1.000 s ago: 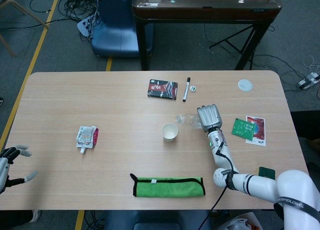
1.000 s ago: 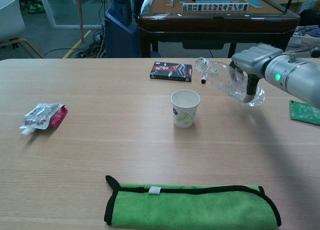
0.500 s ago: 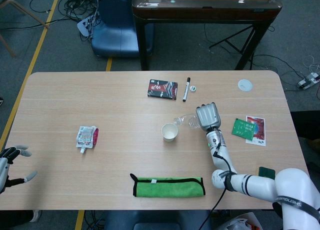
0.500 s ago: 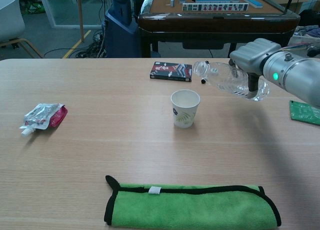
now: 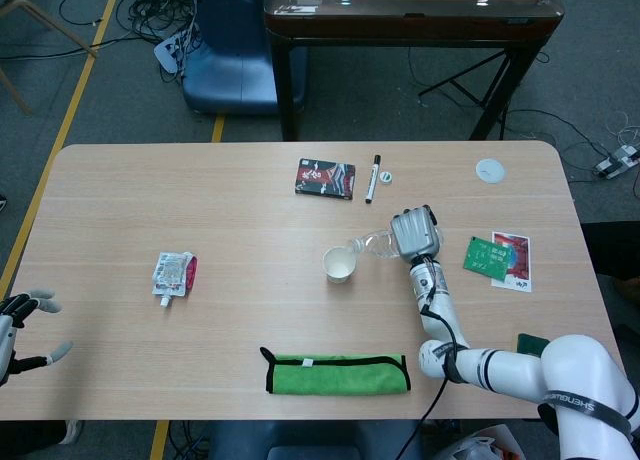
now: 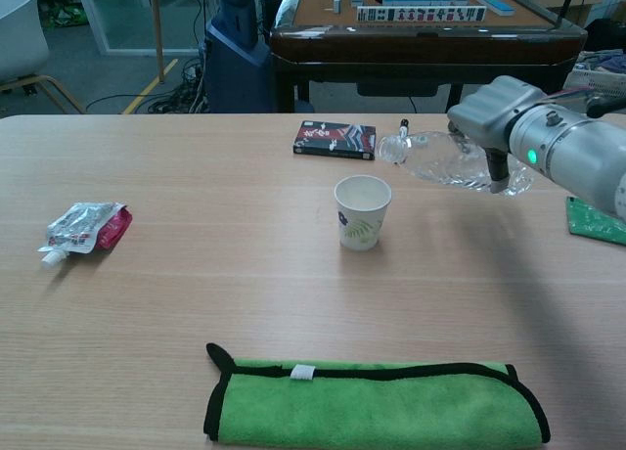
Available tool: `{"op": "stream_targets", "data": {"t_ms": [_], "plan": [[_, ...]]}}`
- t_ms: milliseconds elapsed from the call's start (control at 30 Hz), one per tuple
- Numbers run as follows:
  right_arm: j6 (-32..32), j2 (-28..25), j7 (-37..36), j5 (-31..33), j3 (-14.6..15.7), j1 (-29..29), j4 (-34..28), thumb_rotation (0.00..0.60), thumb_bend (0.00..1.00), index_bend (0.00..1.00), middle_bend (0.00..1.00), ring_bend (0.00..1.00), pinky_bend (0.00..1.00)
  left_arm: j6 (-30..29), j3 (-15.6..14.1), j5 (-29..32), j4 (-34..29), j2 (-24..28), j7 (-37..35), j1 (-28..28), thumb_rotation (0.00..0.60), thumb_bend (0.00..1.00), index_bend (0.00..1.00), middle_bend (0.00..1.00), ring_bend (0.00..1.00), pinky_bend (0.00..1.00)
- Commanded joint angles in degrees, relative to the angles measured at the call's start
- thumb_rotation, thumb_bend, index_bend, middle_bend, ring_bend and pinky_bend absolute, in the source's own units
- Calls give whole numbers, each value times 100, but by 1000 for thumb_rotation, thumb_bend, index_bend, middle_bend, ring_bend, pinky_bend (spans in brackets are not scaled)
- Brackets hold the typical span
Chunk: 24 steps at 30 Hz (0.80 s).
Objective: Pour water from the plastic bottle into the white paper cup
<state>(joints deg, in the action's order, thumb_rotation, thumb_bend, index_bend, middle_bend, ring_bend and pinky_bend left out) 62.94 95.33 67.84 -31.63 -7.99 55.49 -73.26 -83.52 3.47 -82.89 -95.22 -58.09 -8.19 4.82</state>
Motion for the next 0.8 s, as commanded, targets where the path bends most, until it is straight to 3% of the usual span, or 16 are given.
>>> {"op": "stream_targets", "data": {"t_ms": [33,300,800], "plan": [[66,28,135,31,23,42,-2,600,95,602,608,494,507,-6,2,-3,-2,1,1,-1,600,86,428,305,285,459],[183,70,429,-58,136,80,-13,600,95,602,608,494,507,12,-1,8,-4,2,16,1,600,85,428,305,285,459],[233,158,157,-187,-14,-26,83,600,97,603,621,509,520,29,-2,26,-20,8,43,-1,600,86,427,305,285,459]]}}
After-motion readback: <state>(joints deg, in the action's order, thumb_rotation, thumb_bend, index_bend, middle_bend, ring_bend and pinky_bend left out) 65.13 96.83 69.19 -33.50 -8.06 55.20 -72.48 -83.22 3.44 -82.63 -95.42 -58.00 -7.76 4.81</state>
